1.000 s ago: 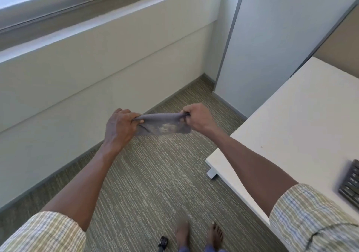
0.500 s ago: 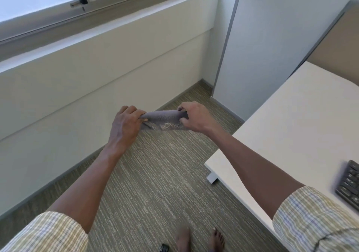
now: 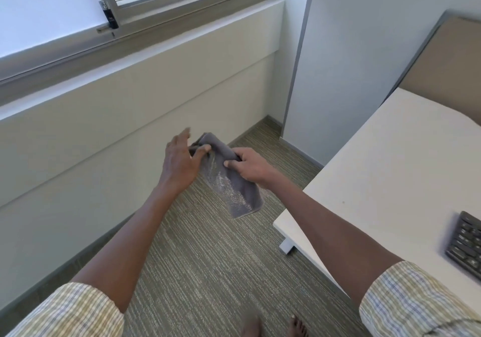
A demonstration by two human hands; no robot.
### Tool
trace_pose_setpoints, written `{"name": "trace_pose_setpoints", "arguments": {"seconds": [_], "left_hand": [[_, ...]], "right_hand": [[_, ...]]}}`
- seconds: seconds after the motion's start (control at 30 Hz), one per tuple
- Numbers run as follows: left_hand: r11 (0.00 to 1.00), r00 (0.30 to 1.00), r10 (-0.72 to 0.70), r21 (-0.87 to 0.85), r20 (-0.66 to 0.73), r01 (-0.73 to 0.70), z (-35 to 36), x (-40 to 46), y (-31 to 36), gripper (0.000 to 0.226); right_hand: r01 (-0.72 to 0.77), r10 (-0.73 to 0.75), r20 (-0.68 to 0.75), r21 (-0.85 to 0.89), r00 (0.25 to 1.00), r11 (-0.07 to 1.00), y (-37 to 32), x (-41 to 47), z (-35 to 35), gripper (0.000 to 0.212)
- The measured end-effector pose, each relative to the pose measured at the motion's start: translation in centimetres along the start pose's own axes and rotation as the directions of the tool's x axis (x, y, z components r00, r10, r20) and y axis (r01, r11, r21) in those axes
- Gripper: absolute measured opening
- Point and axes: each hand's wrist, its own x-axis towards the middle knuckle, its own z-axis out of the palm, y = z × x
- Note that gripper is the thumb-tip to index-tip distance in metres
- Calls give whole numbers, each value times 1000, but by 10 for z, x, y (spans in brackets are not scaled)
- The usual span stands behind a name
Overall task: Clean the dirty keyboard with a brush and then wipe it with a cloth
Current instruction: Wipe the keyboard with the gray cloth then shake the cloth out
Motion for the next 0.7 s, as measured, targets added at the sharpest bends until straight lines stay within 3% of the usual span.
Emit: {"name": "trace_pose_setpoints", "arguments": {"seconds": [0.07,0.13,0.2,0.3,0.43,0.7], "left_hand": [[936,956,-254,-211,149,281,7,-3,-3,78],[746,864,-336,-454,375,487,14,-14,-1,80],[525,799,-307,-609,517,595,18,-26,7,72],[418,812,-212,-700,544,579,21,-36,16,58],[404,850,-213,-749,481,525,20,-35,24,31],[479,893,-184,-756,411,446,25,-39,53,20]], "right_hand": [[-55,53,12,237,999,970,3,-6,0,13],[-84,85,16,390,996,917,6,-10,1,18],[-111,117,20,502,993,858,6,-14,2,22],[-138,173,-4,585,985,799,5,-21,4,23],[-139,226,-60,629,972,765,6,-28,5,24],[-58,227,-197,619,954,783,6,-52,-10,22]]}}
